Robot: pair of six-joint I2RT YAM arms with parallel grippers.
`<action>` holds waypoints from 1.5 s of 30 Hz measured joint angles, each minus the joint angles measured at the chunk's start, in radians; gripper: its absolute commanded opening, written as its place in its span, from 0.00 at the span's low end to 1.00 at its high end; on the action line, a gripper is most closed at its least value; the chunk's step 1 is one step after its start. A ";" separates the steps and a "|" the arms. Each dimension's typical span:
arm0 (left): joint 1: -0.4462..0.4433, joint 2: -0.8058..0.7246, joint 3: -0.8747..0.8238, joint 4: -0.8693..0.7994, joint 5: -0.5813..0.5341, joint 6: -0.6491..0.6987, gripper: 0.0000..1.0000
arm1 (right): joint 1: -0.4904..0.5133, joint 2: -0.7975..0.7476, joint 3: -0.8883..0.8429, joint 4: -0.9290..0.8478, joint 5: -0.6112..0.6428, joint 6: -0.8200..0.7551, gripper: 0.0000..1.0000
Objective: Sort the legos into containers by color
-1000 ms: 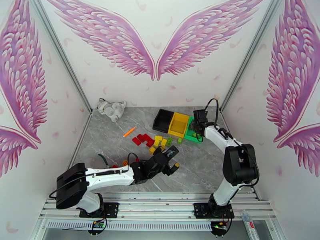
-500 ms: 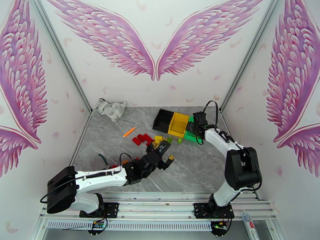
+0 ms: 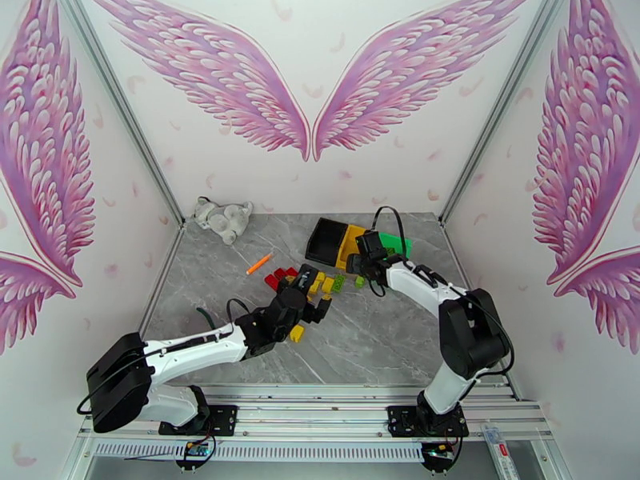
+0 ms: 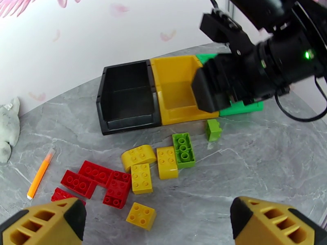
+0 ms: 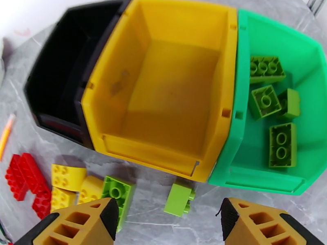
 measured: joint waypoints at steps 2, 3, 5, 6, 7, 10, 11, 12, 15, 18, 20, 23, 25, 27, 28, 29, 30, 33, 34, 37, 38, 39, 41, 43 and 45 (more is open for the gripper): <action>0.008 -0.008 -0.005 -0.002 0.006 -0.011 0.99 | 0.005 0.035 0.001 0.000 0.000 0.003 0.65; 0.011 -0.011 -0.006 -0.003 0.008 -0.014 0.99 | 0.008 0.049 0.003 -0.001 0.000 0.003 0.65; 0.013 -0.012 -0.006 -0.003 0.011 -0.022 0.99 | 0.016 0.073 0.008 -0.002 0.000 0.005 0.64; 0.014 -0.012 -0.007 -0.003 0.014 -0.025 0.99 | 0.018 0.080 0.009 -0.002 0.000 0.007 0.63; 0.014 -0.012 -0.008 -0.004 0.016 -0.028 0.99 | 0.020 0.085 0.010 -0.004 0.000 0.010 0.62; 0.014 -0.013 -0.008 -0.005 0.026 -0.032 0.99 | 0.023 0.093 0.011 -0.008 0.004 0.019 0.61; 0.014 -0.013 -0.008 -0.006 0.028 -0.033 0.99 | 0.023 0.095 0.013 -0.009 0.006 0.023 0.60; 0.014 -0.013 -0.008 -0.006 0.029 -0.033 0.99 | 0.023 0.099 0.014 -0.010 0.008 0.029 0.59; 0.014 -0.014 -0.008 -0.006 0.031 -0.033 0.99 | 0.023 0.113 0.021 -0.013 0.010 0.037 0.58; 0.014 -0.019 -0.010 -0.010 0.032 -0.034 0.99 | 0.023 0.129 0.028 -0.015 0.013 0.041 0.57; 0.014 -0.020 -0.010 -0.010 0.033 -0.034 0.99 | 0.023 0.135 0.029 -0.016 0.014 0.042 0.56; 0.014 -0.021 -0.010 -0.010 0.034 -0.034 0.99 | 0.023 0.142 0.030 -0.016 0.015 0.045 0.54; 0.014 -0.021 -0.010 -0.010 0.035 -0.033 0.99 | 0.023 0.143 0.031 -0.016 0.015 0.045 0.53; 0.014 -0.021 -0.010 -0.010 0.036 -0.034 0.99 | 0.023 0.147 0.032 -0.016 0.016 0.047 0.51; 0.014 -0.021 -0.010 -0.010 0.036 -0.034 0.99 | 0.023 0.150 0.034 -0.017 0.015 0.048 0.50; 0.014 -0.021 -0.010 -0.010 0.036 -0.033 0.99 | 0.023 0.154 0.038 -0.018 0.016 0.049 0.49; 0.014 -0.021 -0.010 -0.010 0.036 -0.033 0.99 | 0.023 0.157 0.041 -0.019 0.016 0.049 0.48; 0.014 -0.021 -0.010 -0.010 0.035 -0.032 0.99 | 0.023 0.162 0.044 -0.019 0.016 0.051 0.40; 0.014 -0.021 -0.010 -0.010 0.036 -0.032 0.99 | 0.023 0.163 0.044 -0.019 0.016 0.053 0.36; 0.014 -0.020 -0.010 -0.010 0.037 -0.029 0.99 | 0.023 0.164 0.044 -0.019 0.017 0.055 0.26; 0.014 -0.018 -0.010 -0.009 0.038 -0.026 0.99 | 0.023 0.164 0.045 -0.019 0.019 0.057 0.25; 0.014 -0.016 -0.010 -0.009 0.040 -0.022 0.99 | 0.023 0.164 0.046 -0.019 0.021 0.058 0.24; 0.011 -0.010 -0.010 -0.003 0.045 -0.006 0.99 | 0.023 0.164 0.047 -0.019 0.023 0.059 0.23; 0.009 -0.009 -0.014 0.016 0.045 0.010 0.99 | 0.023 0.161 0.047 -0.019 0.023 0.059 0.22; 0.003 -0.009 -0.027 0.052 0.045 0.026 0.99 | 0.023 0.151 0.045 -0.019 0.023 0.059 0.22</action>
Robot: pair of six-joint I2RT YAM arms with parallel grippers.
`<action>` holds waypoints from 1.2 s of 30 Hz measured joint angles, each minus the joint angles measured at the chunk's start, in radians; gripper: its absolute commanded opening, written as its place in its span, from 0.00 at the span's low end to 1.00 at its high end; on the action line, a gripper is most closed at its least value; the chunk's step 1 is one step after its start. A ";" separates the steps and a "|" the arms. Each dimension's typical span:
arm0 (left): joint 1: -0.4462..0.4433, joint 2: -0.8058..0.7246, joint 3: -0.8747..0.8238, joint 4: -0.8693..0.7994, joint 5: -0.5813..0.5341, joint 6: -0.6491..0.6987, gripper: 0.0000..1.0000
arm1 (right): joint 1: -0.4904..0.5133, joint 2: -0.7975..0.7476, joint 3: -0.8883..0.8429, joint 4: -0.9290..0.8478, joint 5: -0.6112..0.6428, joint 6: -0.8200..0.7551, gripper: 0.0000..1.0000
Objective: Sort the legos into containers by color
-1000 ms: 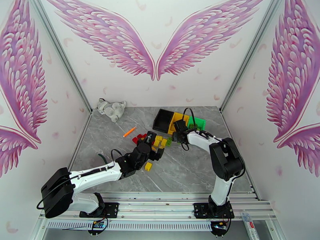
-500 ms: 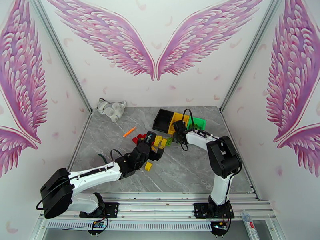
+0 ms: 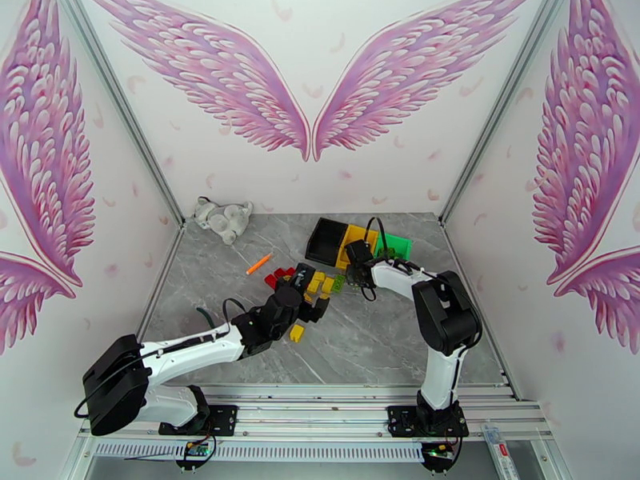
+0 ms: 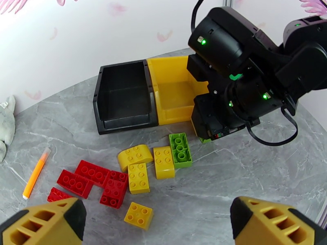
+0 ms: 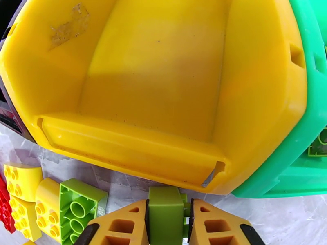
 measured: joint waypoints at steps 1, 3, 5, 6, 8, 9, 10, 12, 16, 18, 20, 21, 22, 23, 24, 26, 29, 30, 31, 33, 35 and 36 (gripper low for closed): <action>-0.004 0.001 -0.008 0.019 0.000 0.010 0.99 | 0.000 -0.013 -0.004 0.000 0.000 0.000 0.21; -0.014 0.008 -0.021 0.055 0.000 0.034 0.99 | 0.000 -0.051 -0.018 -0.001 0.006 -0.001 0.21; -0.035 0.029 -0.033 0.111 -0.008 0.071 0.99 | -0.002 -0.115 -0.032 -0.002 0.021 -0.003 0.21; -0.047 0.041 -0.035 0.130 -0.016 0.087 0.99 | -0.005 -0.140 -0.037 0.000 0.026 -0.003 0.21; -0.088 0.085 -0.035 0.176 -0.044 0.141 0.99 | -0.026 -0.210 -0.051 0.006 0.032 -0.002 0.20; -0.107 0.104 -0.034 0.190 -0.058 0.163 0.99 | -0.040 -0.234 -0.056 0.010 0.032 0.000 0.19; -0.131 0.128 -0.034 0.206 -0.075 0.193 0.99 | -0.065 -0.259 -0.060 0.011 0.032 0.002 0.19; -0.169 0.163 -0.035 0.239 -0.097 0.243 0.99 | -0.122 -0.283 -0.061 0.014 0.029 0.009 0.19; -0.218 0.177 -0.049 0.330 -0.125 0.319 0.99 | -0.230 -0.274 -0.054 0.010 0.026 0.024 0.20; -0.220 0.176 -0.062 0.375 -0.132 0.341 0.99 | -0.260 -0.248 -0.028 -0.001 0.018 0.026 0.21; -0.220 0.166 -0.082 0.403 -0.132 0.352 0.99 | -0.278 -0.206 0.020 -0.011 0.008 0.026 0.22; -0.220 0.158 -0.091 0.409 -0.129 0.352 0.99 | -0.284 -0.187 0.043 -0.017 0.004 0.026 0.23; -0.220 0.146 -0.099 0.411 -0.121 0.351 0.99 | -0.290 -0.164 0.072 -0.023 -0.001 0.026 0.25; -0.220 0.135 -0.103 0.410 -0.116 0.345 0.99 | -0.294 -0.143 0.097 -0.026 -0.005 0.026 0.27; -0.220 0.123 -0.103 0.407 -0.112 0.339 0.99 | -0.298 -0.127 0.114 -0.029 -0.009 0.024 0.30; -0.220 0.090 -0.103 0.392 -0.106 0.321 0.99 | -0.302 -0.099 0.145 -0.039 -0.016 0.020 0.39; -0.214 0.026 -0.106 0.369 -0.104 0.290 0.99 | -0.303 -0.079 0.161 -0.054 -0.021 0.009 0.56; -0.208 0.000 -0.113 0.363 -0.105 0.278 0.99 | -0.303 -0.078 0.161 -0.061 -0.026 0.005 0.60; -0.203 -0.023 -0.119 0.358 -0.106 0.266 0.99 | -0.303 -0.078 0.161 -0.066 -0.029 0.002 0.62; -0.186 -0.071 -0.138 0.350 -0.109 0.241 0.99 | -0.303 -0.079 0.161 -0.069 -0.047 -0.002 0.69; -0.171 -0.114 -0.159 0.342 -0.112 0.218 0.99 | -0.298 -0.088 0.152 -0.064 -0.059 -0.006 0.73; -0.163 -0.134 -0.170 0.340 -0.113 0.204 0.99 | -0.294 -0.101 0.138 -0.062 -0.063 -0.007 0.75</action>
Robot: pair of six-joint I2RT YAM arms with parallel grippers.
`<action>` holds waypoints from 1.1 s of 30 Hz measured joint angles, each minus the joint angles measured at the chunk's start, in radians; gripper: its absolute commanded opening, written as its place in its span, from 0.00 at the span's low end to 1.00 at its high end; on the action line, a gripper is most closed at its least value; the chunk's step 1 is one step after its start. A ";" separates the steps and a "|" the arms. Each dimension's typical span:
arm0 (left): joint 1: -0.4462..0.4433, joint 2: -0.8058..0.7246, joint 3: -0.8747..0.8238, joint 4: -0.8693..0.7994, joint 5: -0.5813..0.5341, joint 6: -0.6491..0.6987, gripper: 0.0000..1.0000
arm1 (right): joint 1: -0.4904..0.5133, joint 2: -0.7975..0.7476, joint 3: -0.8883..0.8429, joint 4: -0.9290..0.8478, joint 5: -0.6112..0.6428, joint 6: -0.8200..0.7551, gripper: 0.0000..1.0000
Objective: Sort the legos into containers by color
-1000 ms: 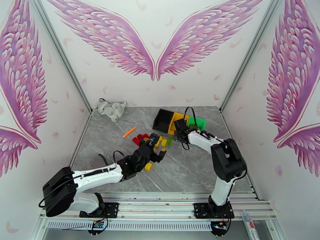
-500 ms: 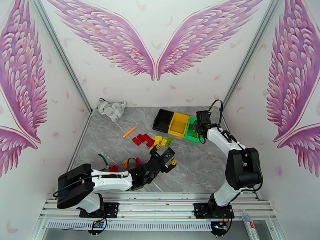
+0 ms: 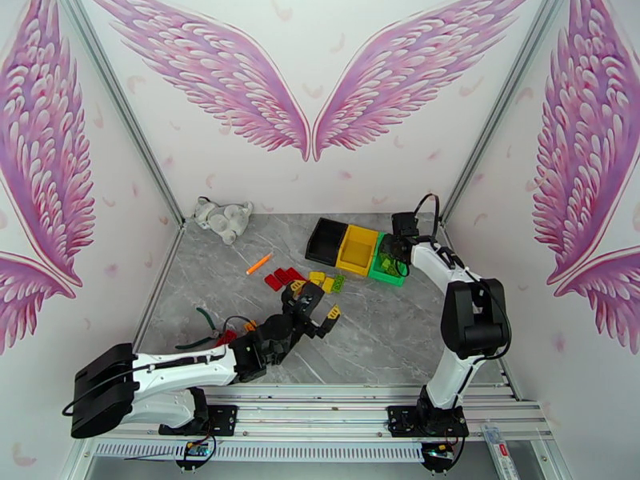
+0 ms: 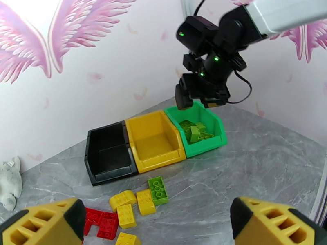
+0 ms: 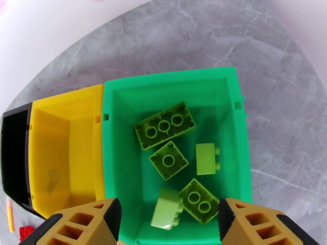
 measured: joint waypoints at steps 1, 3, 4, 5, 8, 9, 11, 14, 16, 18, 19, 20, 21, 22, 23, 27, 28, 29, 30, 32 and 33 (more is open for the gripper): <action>0.006 -0.013 -0.007 -0.002 0.000 -0.008 0.99 | 0.005 -0.018 -0.016 0.002 -0.003 -0.002 0.77; 0.022 -0.032 -0.018 -0.011 0.003 -0.031 0.99 | 0.026 -0.069 -0.055 0.011 -0.016 -0.008 0.80; 0.028 -0.034 -0.019 -0.015 0.008 -0.040 0.99 | 0.038 -0.091 -0.071 0.017 -0.021 -0.009 0.81; 0.035 -0.034 -0.019 -0.023 0.014 -0.052 0.99 | 0.055 -0.116 -0.090 0.024 -0.031 -0.010 0.81; 0.056 -0.033 -0.020 -0.047 0.027 -0.080 0.99 | 0.109 -0.171 -0.137 0.053 -0.055 -0.011 0.81; 0.062 -0.033 -0.020 -0.055 0.032 -0.090 0.99 | 0.131 -0.182 -0.153 0.066 -0.062 -0.010 0.81; 0.072 -0.033 -0.020 -0.065 0.042 -0.103 0.99 | 0.175 -0.191 -0.184 0.089 -0.066 0.001 0.80; 0.080 -0.032 -0.020 -0.083 0.051 -0.116 0.99 | 0.246 -0.190 -0.239 0.121 -0.069 0.029 0.79; 0.083 -0.032 -0.020 -0.090 0.054 -0.122 0.99 | 0.288 -0.182 -0.263 0.136 -0.070 0.051 0.78; 0.084 -0.032 -0.020 -0.093 0.061 -0.127 0.99 | 0.322 -0.154 -0.270 0.161 -0.074 0.072 0.78; 0.085 -0.032 -0.020 -0.095 0.065 -0.130 0.99 | 0.335 -0.134 -0.270 0.176 -0.077 0.082 0.77; 0.085 -0.032 -0.020 -0.095 0.069 -0.130 0.99 | 0.345 -0.109 -0.269 0.189 -0.077 0.089 0.77; 0.085 -0.032 -0.020 -0.095 0.071 -0.130 0.99 | 0.352 -0.087 -0.269 0.196 -0.078 0.094 0.77; 0.085 -0.032 -0.020 -0.095 0.073 -0.131 0.99 | 0.359 -0.061 -0.268 0.201 -0.077 0.100 0.77; 0.085 -0.032 -0.020 -0.095 0.075 -0.131 0.99 | 0.364 -0.035 -0.267 0.205 -0.077 0.106 0.78; 0.086 -0.032 -0.020 -0.095 0.079 -0.131 0.99 | 0.373 0.034 -0.267 0.212 -0.077 0.126 0.78; 0.087 -0.032 -0.020 -0.095 0.079 -0.131 0.99 | 0.373 0.045 -0.267 0.217 -0.077 0.135 0.78; 0.087 -0.032 -0.020 -0.095 0.081 -0.131 0.99 | 0.373 0.053 -0.267 0.223 -0.077 0.142 0.78; 0.086 -0.031 -0.020 -0.095 0.082 -0.131 0.99 | 0.374 0.059 -0.267 0.228 -0.076 0.147 0.78; 0.086 -0.030 -0.020 -0.095 0.087 -0.132 0.99 | 0.374 0.071 -0.264 0.240 -0.075 0.165 0.78; 0.087 -0.030 -0.020 -0.095 0.090 -0.132 0.99 | 0.374 0.076 -0.264 0.246 -0.072 0.170 0.78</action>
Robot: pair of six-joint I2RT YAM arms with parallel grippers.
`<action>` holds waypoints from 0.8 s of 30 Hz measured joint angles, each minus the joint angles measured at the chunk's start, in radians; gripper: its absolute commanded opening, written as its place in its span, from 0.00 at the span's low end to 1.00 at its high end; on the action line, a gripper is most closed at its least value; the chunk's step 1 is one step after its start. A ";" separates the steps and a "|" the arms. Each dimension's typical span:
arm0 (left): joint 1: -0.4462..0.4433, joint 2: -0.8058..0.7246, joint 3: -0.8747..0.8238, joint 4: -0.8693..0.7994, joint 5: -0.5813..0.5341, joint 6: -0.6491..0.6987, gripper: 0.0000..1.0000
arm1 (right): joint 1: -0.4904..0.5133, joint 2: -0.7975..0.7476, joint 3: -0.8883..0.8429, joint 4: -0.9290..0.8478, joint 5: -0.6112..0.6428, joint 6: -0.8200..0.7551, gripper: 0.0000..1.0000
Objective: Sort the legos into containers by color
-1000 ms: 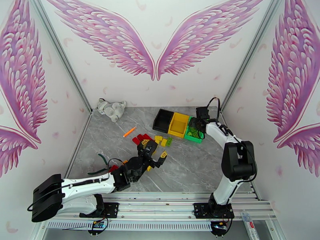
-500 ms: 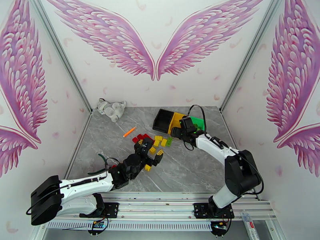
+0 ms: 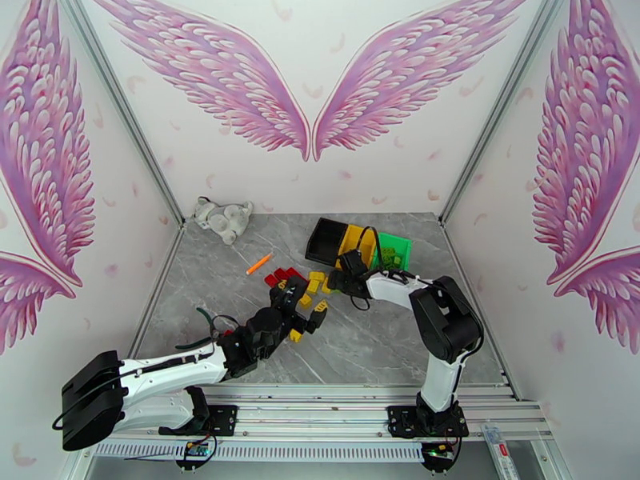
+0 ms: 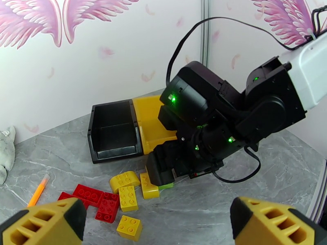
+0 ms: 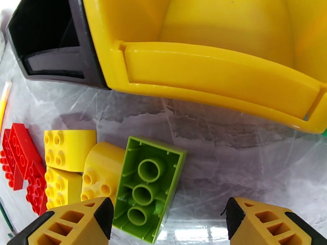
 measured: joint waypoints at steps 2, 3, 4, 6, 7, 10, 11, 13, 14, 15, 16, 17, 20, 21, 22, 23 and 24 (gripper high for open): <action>0.000 0.003 0.000 0.000 0.006 -0.001 0.99 | 0.000 0.009 0.005 0.013 0.005 0.018 0.78; 0.000 0.005 0.000 0.000 0.008 -0.001 0.99 | 0.000 0.011 0.006 0.020 0.006 0.024 0.78; 0.000 0.008 0.000 -0.001 0.008 -0.001 0.99 | 0.000 0.012 0.006 0.026 0.008 0.031 0.78; 0.000 0.010 0.000 -0.002 0.011 -0.002 0.99 | 0.000 0.015 0.006 0.037 0.012 0.046 0.77; 0.000 0.011 0.000 -0.002 0.012 -0.002 0.99 | 0.000 0.016 0.006 0.042 0.015 0.053 0.77; 0.000 0.013 0.000 -0.004 0.015 -0.002 0.99 | 0.000 0.018 0.009 0.051 0.026 0.074 0.76; 0.000 0.013 0.000 -0.004 0.015 -0.001 0.99 | 0.000 0.021 0.014 0.051 0.034 0.081 0.76; 0.000 0.013 0.000 -0.006 0.016 -0.002 0.99 | 0.000 0.028 0.025 0.051 0.047 0.093 0.75; 0.000 0.014 0.000 -0.007 0.017 -0.002 0.99 | 0.000 0.032 0.030 0.051 0.053 0.097 0.75; 0.000 0.014 0.000 -0.007 0.019 -0.002 0.99 | 0.000 0.034 0.034 0.052 0.057 0.100 0.74; 0.000 0.015 0.000 -0.007 0.020 -0.002 0.99 | 0.000 0.039 0.041 0.051 0.060 0.103 0.74; 0.000 0.016 0.000 -0.007 0.023 -0.002 0.99 | 0.000 0.045 0.048 0.051 0.063 0.105 0.73; 0.000 0.017 0.000 -0.008 0.030 -0.001 0.99 | 0.000 0.063 0.062 0.051 0.074 0.111 0.72; 0.000 0.017 0.000 -0.009 0.031 -0.002 0.99 | 0.000 0.067 0.062 0.051 0.076 0.115 0.71; 0.000 0.017 0.000 -0.010 0.032 -0.002 0.99 | 0.000 0.072 0.062 0.050 0.080 0.118 0.70; 0.000 0.017 0.000 -0.010 0.033 -0.002 0.99 | 0.000 0.077 0.062 0.050 0.087 0.120 0.70; 0.000 0.017 0.000 -0.011 0.034 -0.002 0.99 | 0.000 0.077 0.062 0.051 0.090 0.122 0.68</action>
